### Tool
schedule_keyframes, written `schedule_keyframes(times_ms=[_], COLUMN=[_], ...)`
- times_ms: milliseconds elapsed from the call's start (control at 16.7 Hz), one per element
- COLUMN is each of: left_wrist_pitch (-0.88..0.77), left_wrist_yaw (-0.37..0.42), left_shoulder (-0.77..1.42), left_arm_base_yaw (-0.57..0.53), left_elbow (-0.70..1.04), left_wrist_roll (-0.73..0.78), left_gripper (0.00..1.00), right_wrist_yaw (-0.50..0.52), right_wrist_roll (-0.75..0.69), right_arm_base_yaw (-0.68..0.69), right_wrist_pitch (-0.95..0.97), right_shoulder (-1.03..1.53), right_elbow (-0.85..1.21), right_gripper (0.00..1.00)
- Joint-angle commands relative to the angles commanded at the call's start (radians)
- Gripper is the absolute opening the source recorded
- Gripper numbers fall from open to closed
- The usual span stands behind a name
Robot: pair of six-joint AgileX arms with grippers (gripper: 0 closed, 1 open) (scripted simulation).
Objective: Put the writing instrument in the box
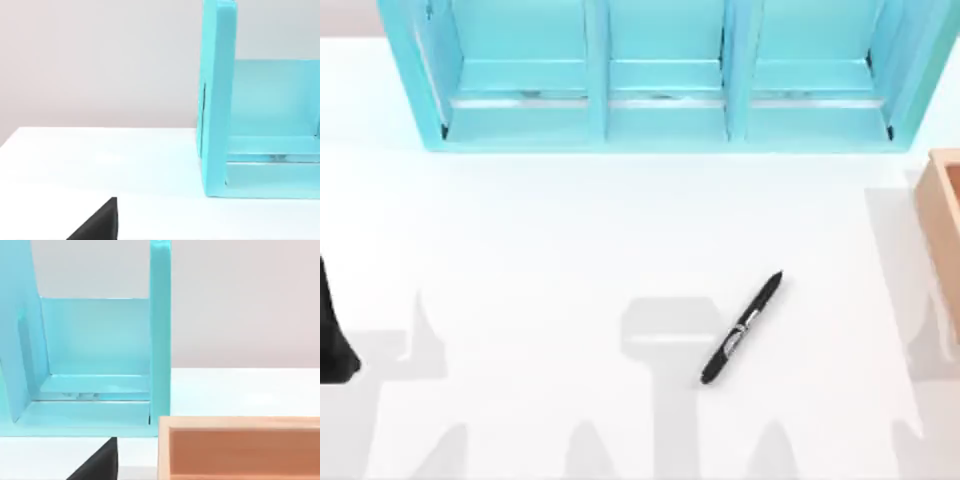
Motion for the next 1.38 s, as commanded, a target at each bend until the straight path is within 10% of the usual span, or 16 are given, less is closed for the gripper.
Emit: schedule_keyframes(times_ms=[540, 1380], left_wrist_pitch=[0.0, 0.0], left_wrist_yaw=[0.0, 0.0], left_shoulder=[0.0, 0.0], left_arm_base_yaw=[0.0, 0.0], left_elbow=[0.0, 0.0], left_wrist_roll=[0.0, 0.0], left_gripper=[1.0, 1.0], right_wrist_yaw=[-0.03, -0.04], right_wrist_roll=[0.253, 1.048], right_arm_base_yaw=[0.024, 0.401], right_wrist_pitch=[-0.169, -0.898], right_shoulder=[0.285, 1.729], right_elbow=[0.285, 1.217], right_gripper=[1.0, 1.0])
